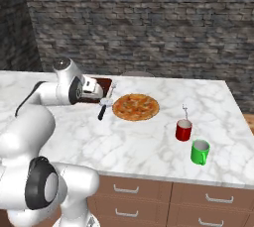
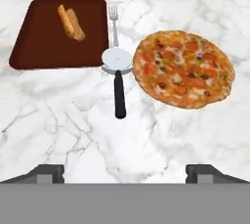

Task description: Take the pizza cutter from the drawer on the left and place it on the dining counter for cutting.

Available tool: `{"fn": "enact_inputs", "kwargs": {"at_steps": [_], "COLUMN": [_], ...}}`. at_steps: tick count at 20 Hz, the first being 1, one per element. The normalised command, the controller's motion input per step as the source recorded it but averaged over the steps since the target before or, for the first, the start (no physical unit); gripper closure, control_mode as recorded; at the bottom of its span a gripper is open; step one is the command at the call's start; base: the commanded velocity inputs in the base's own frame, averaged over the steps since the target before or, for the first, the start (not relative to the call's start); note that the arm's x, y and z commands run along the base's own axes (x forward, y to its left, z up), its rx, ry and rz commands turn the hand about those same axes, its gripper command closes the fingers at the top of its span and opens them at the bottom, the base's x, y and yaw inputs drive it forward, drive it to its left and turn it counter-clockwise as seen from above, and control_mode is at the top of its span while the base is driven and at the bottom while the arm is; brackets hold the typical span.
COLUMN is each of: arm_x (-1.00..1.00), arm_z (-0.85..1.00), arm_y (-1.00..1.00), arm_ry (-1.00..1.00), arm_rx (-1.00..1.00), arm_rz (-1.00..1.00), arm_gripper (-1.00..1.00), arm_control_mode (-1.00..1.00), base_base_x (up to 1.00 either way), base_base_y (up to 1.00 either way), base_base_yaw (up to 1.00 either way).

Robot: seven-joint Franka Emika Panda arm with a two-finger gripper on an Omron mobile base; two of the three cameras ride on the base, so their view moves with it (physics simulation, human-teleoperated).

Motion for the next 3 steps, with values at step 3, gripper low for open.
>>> {"fn": "enact_inputs", "kwargs": {"at_steps": [3], "arm_x": [-1.00], "arm_z": [0.73], "arm_y": [0.00], "arm_ry": [0.00], "arm_rx": [0.01], "arm_rz": [-0.03], "arm_gripper": [-1.00], "arm_control_mode": [-1.00], "base_base_x": [0.00], "base_base_y": [0.00], "base_base_yaw": [0.00]}}
